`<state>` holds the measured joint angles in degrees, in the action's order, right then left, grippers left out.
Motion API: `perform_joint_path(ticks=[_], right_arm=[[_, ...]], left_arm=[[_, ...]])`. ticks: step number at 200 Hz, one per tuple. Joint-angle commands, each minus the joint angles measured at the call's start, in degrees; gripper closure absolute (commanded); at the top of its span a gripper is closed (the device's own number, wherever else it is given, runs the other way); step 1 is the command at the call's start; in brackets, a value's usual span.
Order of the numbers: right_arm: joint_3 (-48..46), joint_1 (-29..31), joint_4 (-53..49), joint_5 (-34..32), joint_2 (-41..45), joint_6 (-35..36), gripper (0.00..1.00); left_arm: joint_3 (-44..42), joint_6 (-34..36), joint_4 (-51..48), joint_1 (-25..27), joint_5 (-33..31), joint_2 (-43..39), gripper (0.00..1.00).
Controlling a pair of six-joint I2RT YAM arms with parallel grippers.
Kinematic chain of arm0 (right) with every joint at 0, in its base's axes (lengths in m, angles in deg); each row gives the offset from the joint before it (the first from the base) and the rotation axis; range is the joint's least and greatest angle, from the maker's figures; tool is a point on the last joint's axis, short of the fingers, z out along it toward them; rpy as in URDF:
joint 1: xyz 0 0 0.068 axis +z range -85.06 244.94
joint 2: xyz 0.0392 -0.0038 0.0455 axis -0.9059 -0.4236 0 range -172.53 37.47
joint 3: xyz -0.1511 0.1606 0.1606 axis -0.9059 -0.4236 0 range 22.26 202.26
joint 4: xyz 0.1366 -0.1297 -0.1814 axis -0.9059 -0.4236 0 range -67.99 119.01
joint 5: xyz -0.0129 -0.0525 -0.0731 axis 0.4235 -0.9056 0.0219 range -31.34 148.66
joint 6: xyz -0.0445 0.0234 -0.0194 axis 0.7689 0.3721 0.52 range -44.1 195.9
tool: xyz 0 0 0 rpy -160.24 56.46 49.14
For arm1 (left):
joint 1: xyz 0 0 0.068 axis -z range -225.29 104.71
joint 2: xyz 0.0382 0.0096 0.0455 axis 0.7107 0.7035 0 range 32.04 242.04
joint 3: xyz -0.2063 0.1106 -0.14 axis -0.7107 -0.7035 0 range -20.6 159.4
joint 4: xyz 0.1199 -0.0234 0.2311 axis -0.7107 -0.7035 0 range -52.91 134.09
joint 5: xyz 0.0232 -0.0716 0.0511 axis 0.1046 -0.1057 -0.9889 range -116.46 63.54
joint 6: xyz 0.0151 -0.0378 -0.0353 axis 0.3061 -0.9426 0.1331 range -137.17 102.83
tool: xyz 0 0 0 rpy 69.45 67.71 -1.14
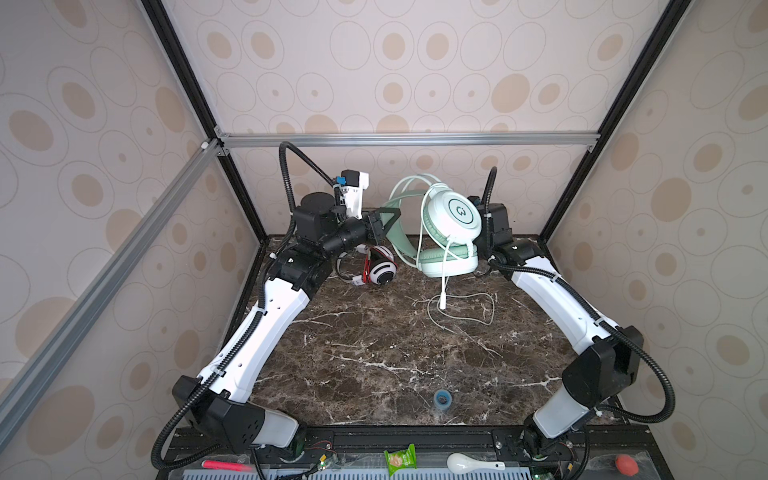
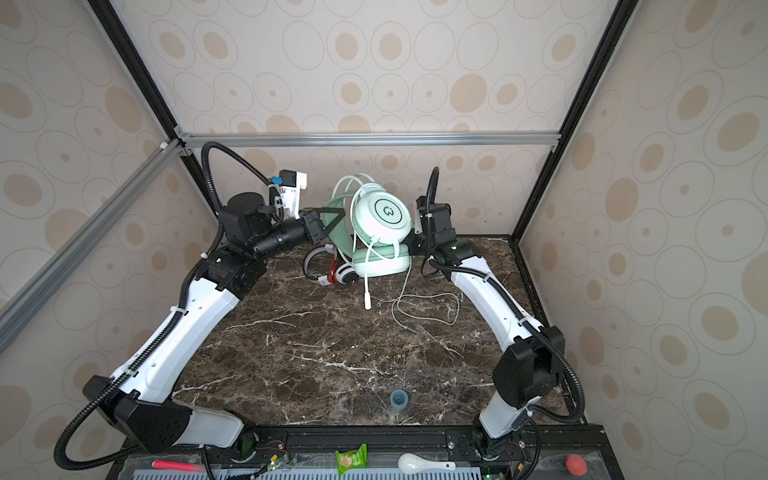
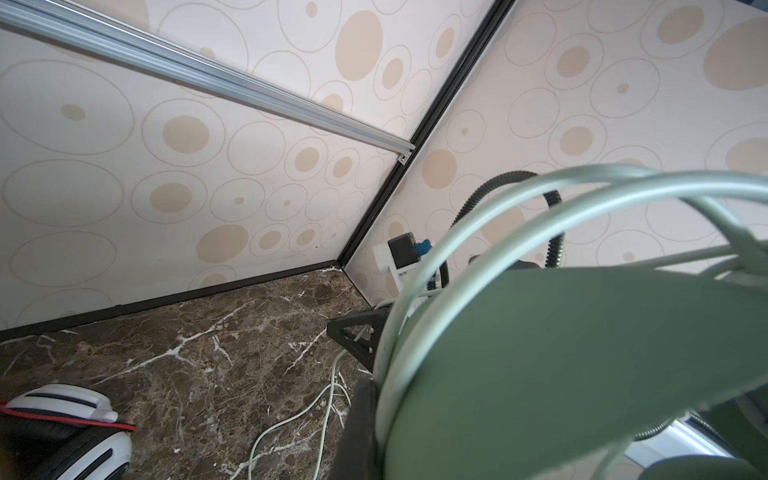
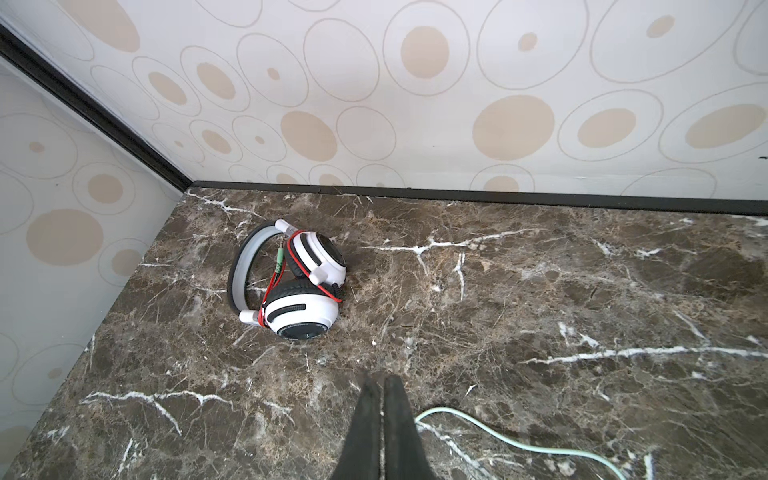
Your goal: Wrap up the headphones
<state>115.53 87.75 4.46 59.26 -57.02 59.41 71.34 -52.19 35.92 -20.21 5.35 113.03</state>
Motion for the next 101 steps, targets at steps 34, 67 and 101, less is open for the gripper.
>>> perform_joint_path(ticks=[34,67,101], right_arm=[[-1.23,-0.98,-2.51,-0.12,0.63,0.93,1.00],[-4.69,-1.03,0.16,2.94,1.70,0.93,1.00],[-15.99,-0.84,19.15,13.00,6.93,-0.44,0.94]], left_arm=[[1.73,0.55,6.77,-0.12,4.16,-2.14,1.00],[3.33,-0.81,8.00,-0.12,3.72,-0.90,1.00],[6.35,-3.42,11.48,-0.12,3.53,0.80,1.00]])
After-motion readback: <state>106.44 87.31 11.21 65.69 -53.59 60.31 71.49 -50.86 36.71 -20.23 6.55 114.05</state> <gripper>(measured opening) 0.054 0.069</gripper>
